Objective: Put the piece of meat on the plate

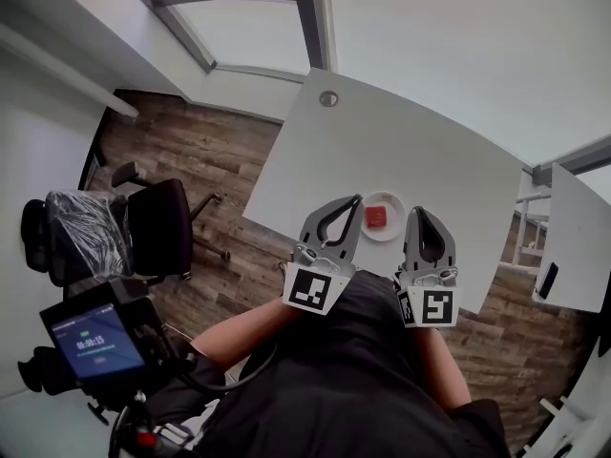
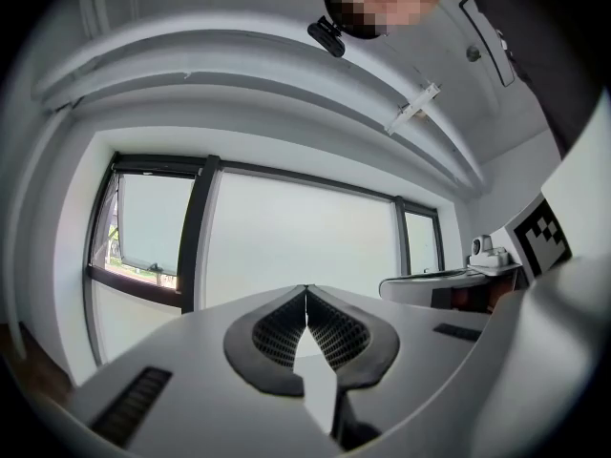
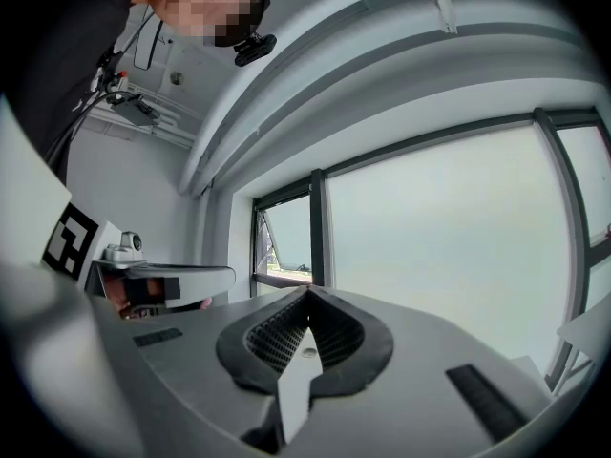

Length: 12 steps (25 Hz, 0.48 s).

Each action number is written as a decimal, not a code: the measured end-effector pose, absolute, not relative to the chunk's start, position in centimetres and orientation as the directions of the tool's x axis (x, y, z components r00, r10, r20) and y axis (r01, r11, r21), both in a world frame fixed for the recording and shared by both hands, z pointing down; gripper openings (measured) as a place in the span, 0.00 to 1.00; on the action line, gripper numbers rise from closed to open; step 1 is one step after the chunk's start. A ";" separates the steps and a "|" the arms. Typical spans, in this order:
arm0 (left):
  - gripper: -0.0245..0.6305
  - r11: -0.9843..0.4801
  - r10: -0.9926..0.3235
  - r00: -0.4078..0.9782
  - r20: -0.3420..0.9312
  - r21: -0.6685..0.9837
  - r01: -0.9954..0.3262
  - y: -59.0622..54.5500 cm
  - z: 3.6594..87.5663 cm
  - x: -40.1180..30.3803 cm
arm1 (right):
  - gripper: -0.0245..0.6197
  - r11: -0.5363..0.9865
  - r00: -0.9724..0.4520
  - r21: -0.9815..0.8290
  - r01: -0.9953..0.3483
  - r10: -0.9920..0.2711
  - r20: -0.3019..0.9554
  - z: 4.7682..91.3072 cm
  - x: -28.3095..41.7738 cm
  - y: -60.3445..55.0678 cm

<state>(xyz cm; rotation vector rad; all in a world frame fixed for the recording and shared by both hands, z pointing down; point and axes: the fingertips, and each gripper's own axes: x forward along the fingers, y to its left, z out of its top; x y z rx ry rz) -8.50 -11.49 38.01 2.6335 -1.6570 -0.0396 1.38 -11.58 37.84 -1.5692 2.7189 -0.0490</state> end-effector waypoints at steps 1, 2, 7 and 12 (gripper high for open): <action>0.05 -0.430 -0.903 0.430 -0.005 0.033 -0.902 -11.5 37.9 -8.8 | 0.05 0.503 -0.504 -0.026 -0.864 -0.864 0.016 37.8 1.1 -11.7; 0.05 -0.426 -0.905 0.426 -0.005 0.029 -0.904 -11.5 37.9 -9.1 | 0.05 0.507 -0.508 -0.021 -0.861 -0.861 0.014 37.7 0.8 -11.8; 0.05 -0.409 -0.913 0.409 -0.009 0.043 -0.912 -11.5 38.1 -10.1 | 0.05 0.509 -0.509 -0.005 -0.861 -0.861 0.005 36.9 -0.3 -11.8; 0.05 -0.408 -0.912 0.409 0.028 0.046 -0.912 -12.0 39.7 -8.9 | 0.05 0.499 -0.499 -0.018 -0.866 -0.867 -0.005 37.4 0.9 -12.3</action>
